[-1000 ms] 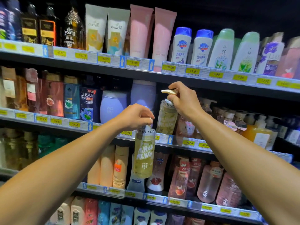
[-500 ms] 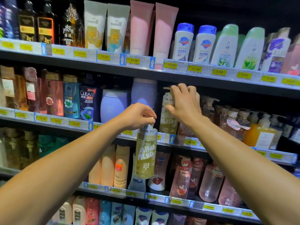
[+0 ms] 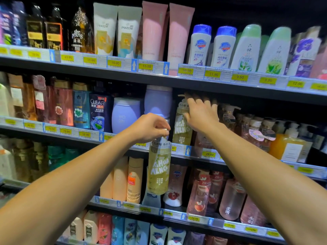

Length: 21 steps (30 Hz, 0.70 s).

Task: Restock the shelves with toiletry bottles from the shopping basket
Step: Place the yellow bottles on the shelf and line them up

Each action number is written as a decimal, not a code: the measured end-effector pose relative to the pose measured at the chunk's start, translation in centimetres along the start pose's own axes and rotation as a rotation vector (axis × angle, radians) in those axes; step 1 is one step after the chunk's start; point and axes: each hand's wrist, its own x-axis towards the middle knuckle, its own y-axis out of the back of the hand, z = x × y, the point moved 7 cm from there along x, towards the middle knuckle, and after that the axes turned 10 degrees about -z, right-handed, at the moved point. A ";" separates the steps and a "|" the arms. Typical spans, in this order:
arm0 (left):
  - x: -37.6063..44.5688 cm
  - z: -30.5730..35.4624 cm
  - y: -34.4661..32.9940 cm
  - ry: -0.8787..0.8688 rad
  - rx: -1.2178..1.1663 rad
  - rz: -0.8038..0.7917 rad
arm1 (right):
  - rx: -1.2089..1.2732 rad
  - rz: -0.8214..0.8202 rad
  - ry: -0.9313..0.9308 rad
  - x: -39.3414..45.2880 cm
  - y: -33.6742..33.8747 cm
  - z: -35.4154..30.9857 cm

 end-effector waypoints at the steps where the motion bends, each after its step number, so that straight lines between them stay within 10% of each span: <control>1: 0.0 0.1 0.0 0.000 -0.002 -0.003 | -0.008 -0.002 0.002 0.0 0.0 0.0; 11: 0.1 1.1 0.3 0.026 -0.037 0.023 | 0.240 0.285 0.257 -6.3 0.1 -0.7; 21: 2.1 6.2 -0.2 -0.066 -0.200 0.030 | 1.049 -0.089 0.064 -13.9 -8.6 0.5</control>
